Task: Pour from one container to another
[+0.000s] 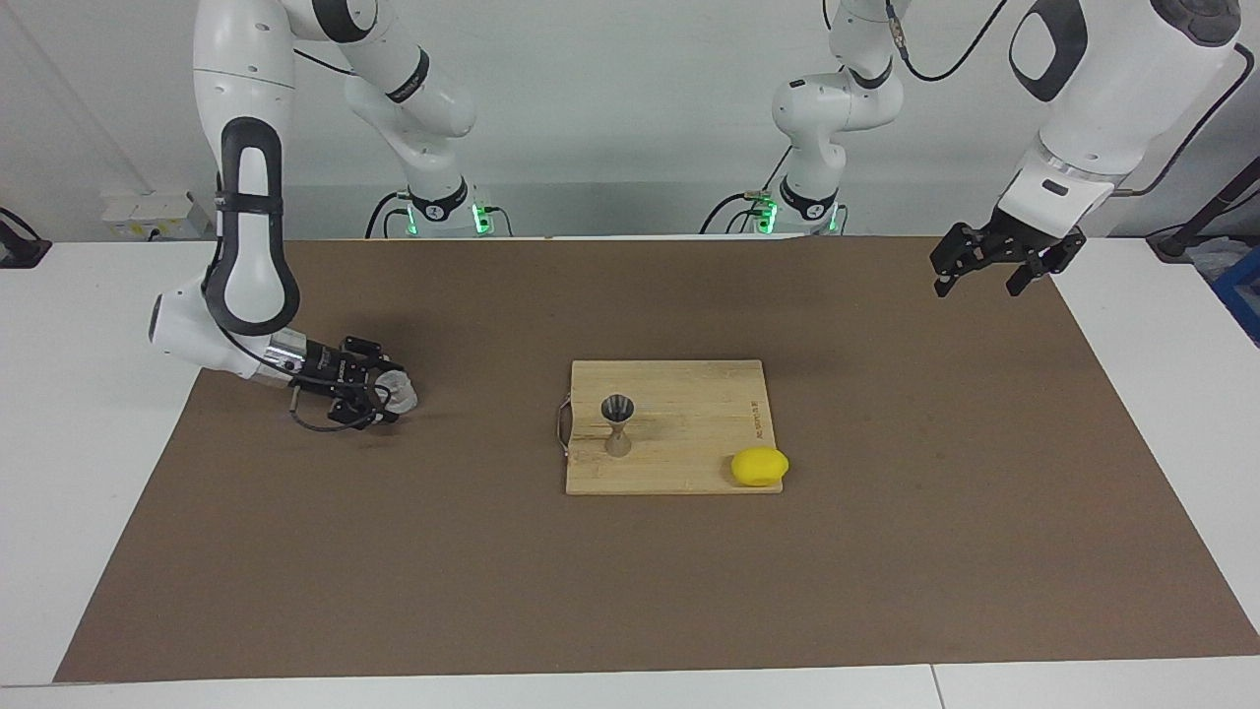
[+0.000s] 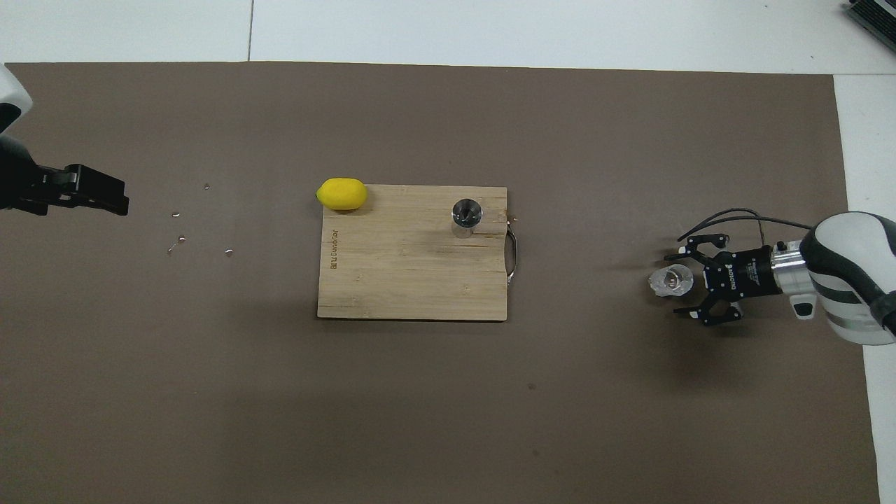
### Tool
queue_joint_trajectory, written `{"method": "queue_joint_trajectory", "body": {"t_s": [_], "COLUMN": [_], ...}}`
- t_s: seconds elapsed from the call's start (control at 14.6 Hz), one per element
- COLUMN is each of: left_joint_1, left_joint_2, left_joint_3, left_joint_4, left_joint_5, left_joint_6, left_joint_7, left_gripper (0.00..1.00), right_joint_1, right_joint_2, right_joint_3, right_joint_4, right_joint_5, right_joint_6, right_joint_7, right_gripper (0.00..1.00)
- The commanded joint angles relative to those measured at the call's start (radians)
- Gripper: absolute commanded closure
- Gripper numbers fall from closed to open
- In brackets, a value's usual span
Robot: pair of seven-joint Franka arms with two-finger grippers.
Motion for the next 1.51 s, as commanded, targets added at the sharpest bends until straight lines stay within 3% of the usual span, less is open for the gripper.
{"method": "queue_joint_trajectory", "body": {"t_s": [0.0, 0.34, 0.75, 1.16, 1.44], "left_joint_1": [0.012, 0.012, 0.012, 0.012, 0.01], "left_joint_2": [-0.027, -0.027, -0.027, -0.027, -0.027], "left_joint_3": [-0.006, -0.006, -0.006, -0.006, -0.006], "left_joint_4": [-0.034, -0.036, -0.034, -0.036, -0.034], "left_joint_5": [0.016, 0.016, 0.016, 0.016, 0.016], "left_joint_6": [0.02, 0.02, 0.02, 0.02, 0.02], "left_joint_7": [-0.008, -0.008, -0.008, -0.01, -0.008], "left_gripper": [0.0, 0.0, 0.0, 0.0, 0.0], "right_joint_1": [-0.05, -0.048, 0.005, 0.233, 0.307], "right_joint_2": [-0.036, -0.124, -0.226, -0.296, -0.348], "right_joint_3": [0.006, 0.012, 0.021, 0.027, 0.027], "right_joint_4": [-0.02, -0.018, 0.006, 0.006, 0.025], "right_joint_5": [-0.095, -0.351, -0.398, -0.557, -0.597], "right_joint_6": [0.003, -0.006, -0.008, -0.013, -0.046], "right_joint_7": [-0.026, -0.045, -0.295, -0.316, -0.367], "right_gripper": [0.0, 0.0, 0.0, 0.0, 0.0]}}
